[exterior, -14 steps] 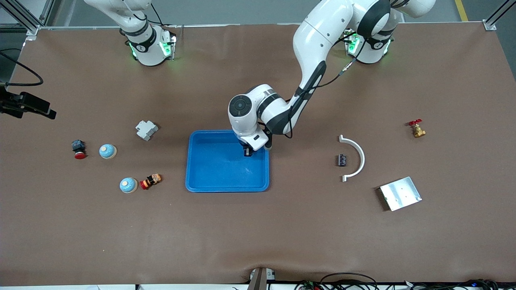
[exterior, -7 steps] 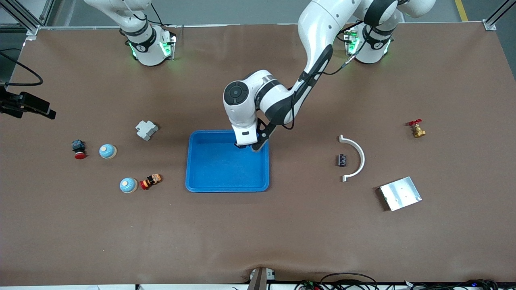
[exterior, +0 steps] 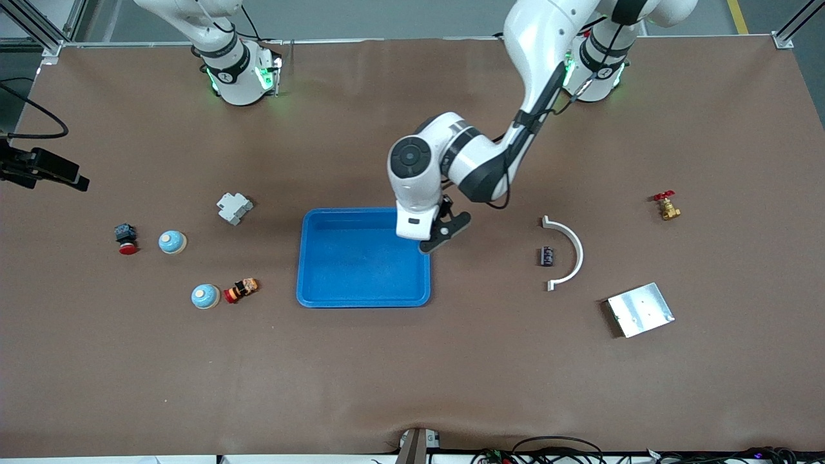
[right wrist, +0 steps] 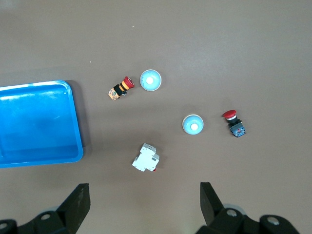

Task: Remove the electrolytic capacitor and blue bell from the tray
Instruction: 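Lift the second capacitor out of the tray with the left gripper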

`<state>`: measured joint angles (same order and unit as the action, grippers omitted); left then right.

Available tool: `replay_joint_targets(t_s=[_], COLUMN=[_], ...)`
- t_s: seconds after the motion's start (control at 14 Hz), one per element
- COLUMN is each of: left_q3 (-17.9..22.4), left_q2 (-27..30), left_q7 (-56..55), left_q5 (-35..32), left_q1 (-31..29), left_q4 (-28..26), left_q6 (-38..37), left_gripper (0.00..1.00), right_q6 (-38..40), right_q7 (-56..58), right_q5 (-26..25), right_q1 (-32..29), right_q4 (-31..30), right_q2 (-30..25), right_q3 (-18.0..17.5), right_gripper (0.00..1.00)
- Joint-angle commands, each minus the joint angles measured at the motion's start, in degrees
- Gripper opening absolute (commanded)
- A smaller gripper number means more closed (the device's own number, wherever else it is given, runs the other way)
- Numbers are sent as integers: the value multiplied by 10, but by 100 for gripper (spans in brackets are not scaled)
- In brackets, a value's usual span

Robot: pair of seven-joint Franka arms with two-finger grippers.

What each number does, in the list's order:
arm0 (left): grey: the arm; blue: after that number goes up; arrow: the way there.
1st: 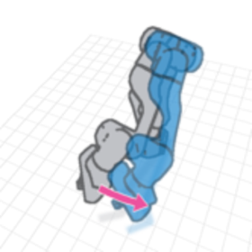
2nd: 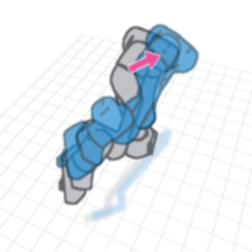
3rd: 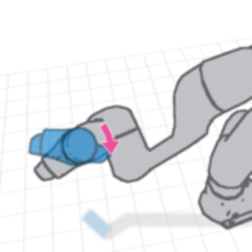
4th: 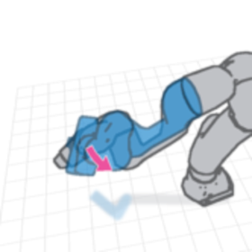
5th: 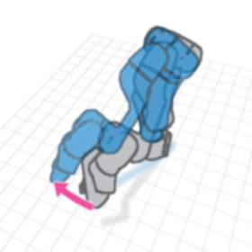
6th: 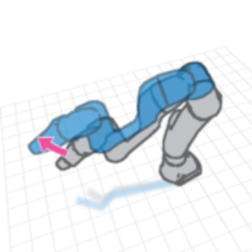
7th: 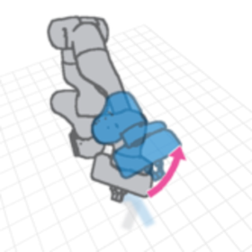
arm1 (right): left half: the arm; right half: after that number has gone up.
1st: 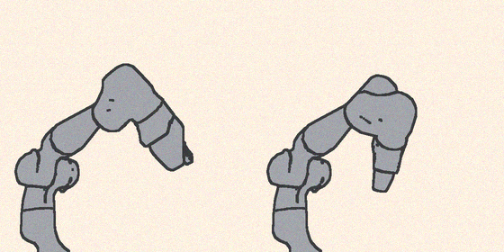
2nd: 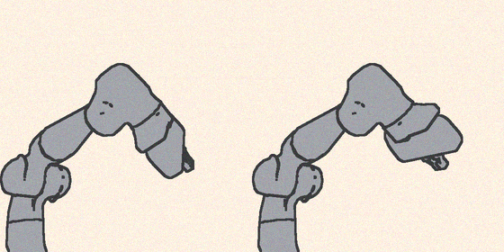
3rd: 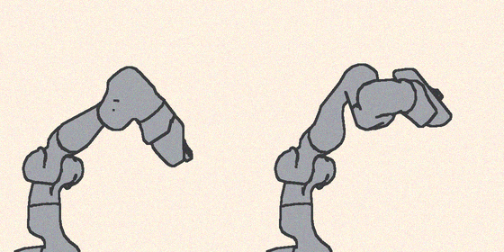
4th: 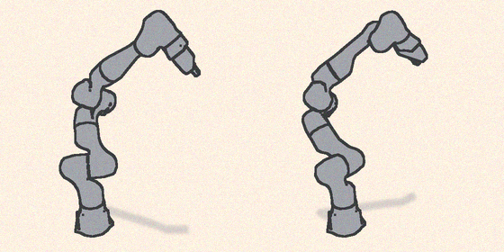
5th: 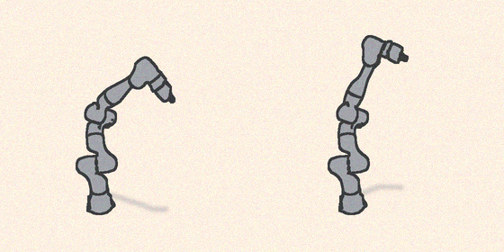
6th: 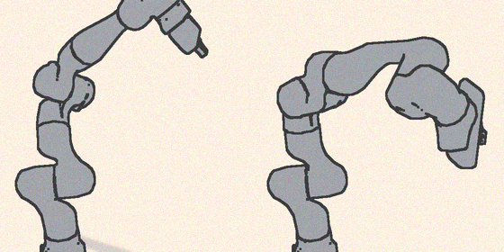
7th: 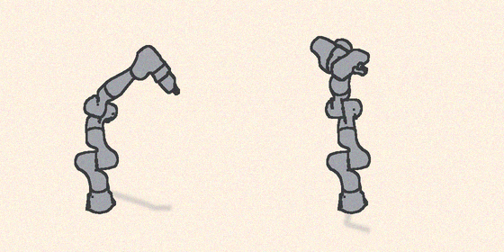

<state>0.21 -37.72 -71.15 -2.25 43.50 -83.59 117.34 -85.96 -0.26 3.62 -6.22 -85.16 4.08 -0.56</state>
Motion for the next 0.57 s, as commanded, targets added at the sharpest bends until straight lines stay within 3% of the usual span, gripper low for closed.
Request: replay_joint_targets(t_s=[0.0, 0.29, 0.5], left_q3=[-3, -3, -2], left_q2=[114, 156, 187], left_q7=[191, 371, 431], left_q5=[1, 1, -6], left_q1=[-39, -102, -135], left_q4=[-132, -164, -208], left_q6=[39, 25, 30], left_gripper=[0, 0, 0], right_q6=[10, 11, 17], right_q7=[-29, -31, -32], right_q5=[2, -17, -45], right_q1=[5, 10, 22], right_q4=[13, 13, 13], right_q2=[5, 4, 4], right_q3=[-1, -1, -2], right_gripper=[100, 100, 100])
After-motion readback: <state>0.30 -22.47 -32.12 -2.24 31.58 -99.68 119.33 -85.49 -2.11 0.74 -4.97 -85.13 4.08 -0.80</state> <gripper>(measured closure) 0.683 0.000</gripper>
